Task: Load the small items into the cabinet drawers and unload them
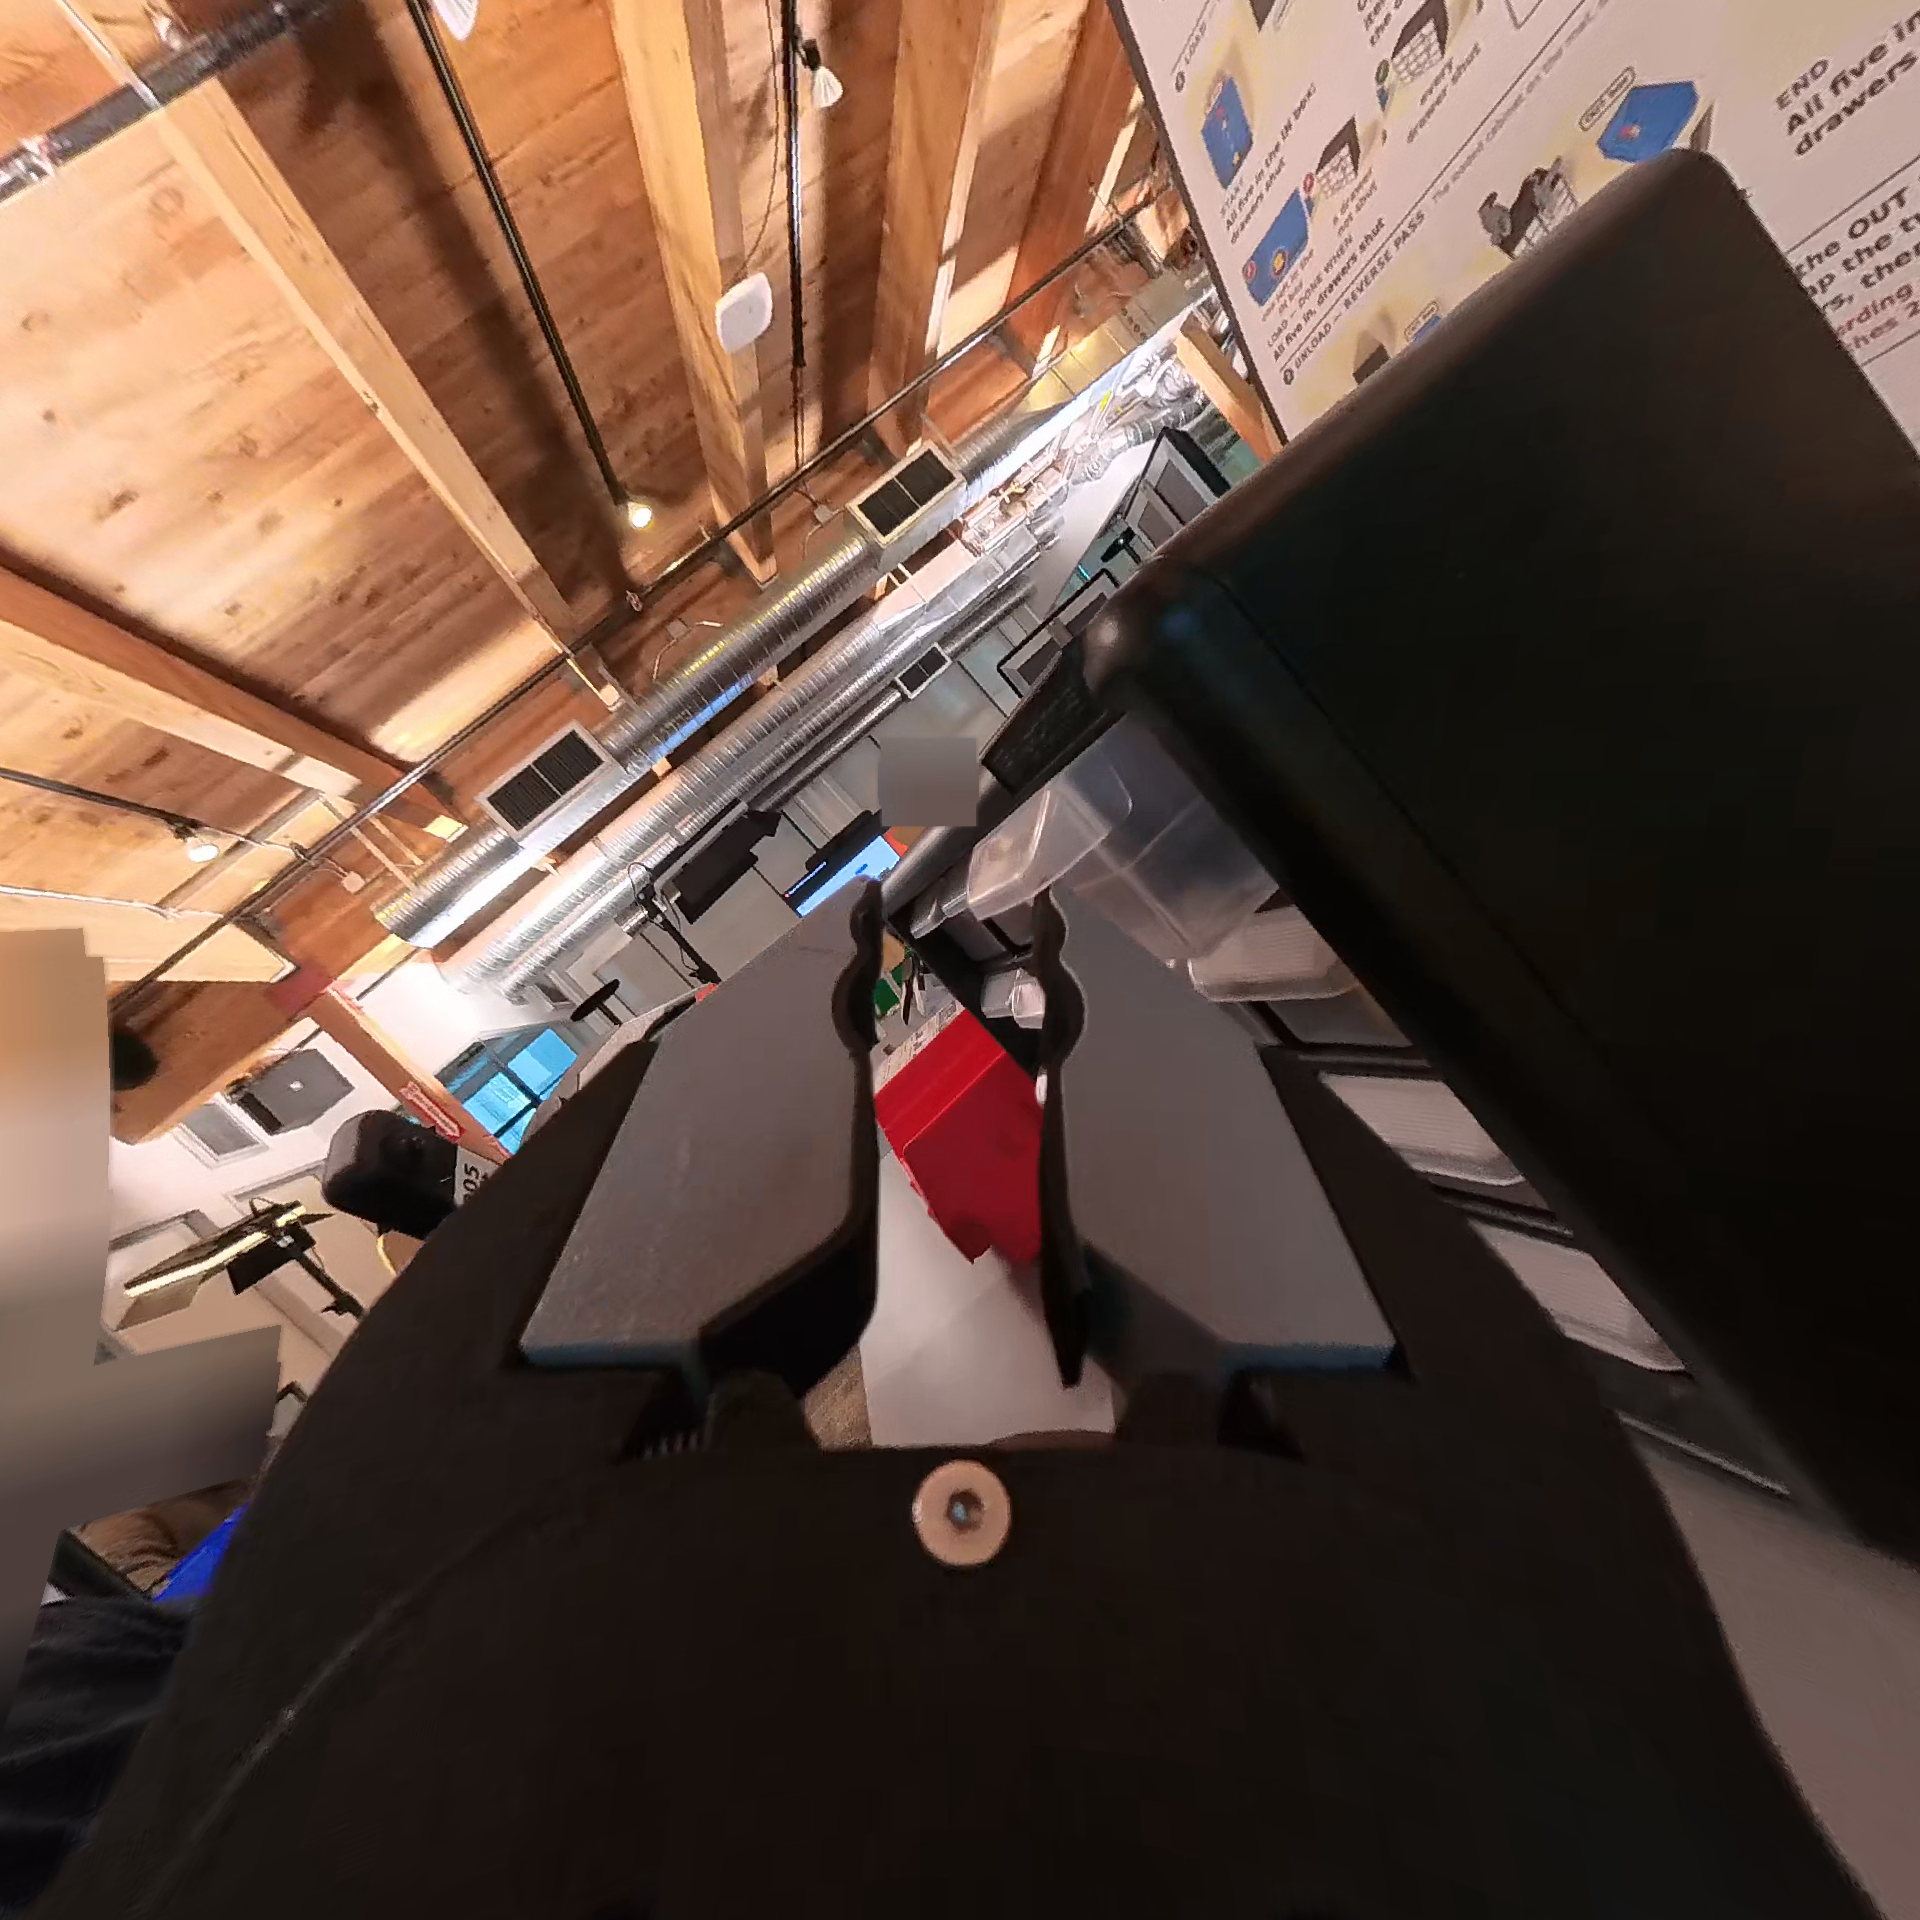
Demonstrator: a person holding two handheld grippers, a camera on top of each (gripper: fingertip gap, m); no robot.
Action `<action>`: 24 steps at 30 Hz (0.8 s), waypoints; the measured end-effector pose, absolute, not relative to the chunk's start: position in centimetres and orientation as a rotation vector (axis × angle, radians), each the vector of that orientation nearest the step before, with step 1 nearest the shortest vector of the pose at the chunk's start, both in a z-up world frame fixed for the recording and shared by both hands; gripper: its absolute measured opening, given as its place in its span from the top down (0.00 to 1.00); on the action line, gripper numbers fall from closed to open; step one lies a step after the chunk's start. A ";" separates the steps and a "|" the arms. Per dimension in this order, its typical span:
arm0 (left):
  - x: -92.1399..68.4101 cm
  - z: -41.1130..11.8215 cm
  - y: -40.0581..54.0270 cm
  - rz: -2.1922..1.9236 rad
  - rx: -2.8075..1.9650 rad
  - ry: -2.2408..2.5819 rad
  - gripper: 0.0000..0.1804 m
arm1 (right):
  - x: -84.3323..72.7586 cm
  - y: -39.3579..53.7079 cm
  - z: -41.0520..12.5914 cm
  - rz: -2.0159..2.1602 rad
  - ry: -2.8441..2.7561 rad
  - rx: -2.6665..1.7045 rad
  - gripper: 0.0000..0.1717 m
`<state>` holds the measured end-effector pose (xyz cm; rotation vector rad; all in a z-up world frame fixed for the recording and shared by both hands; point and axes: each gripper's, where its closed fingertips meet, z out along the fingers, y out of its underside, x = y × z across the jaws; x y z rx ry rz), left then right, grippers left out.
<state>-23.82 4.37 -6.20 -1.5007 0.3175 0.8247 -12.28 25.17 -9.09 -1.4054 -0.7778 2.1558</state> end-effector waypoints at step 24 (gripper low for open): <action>-23.4 -6.3 4.4 0.804 -1.502 0.334 0.96 | -10.1 23.3 -10.5 2.005 -1.150 -1.509 1.00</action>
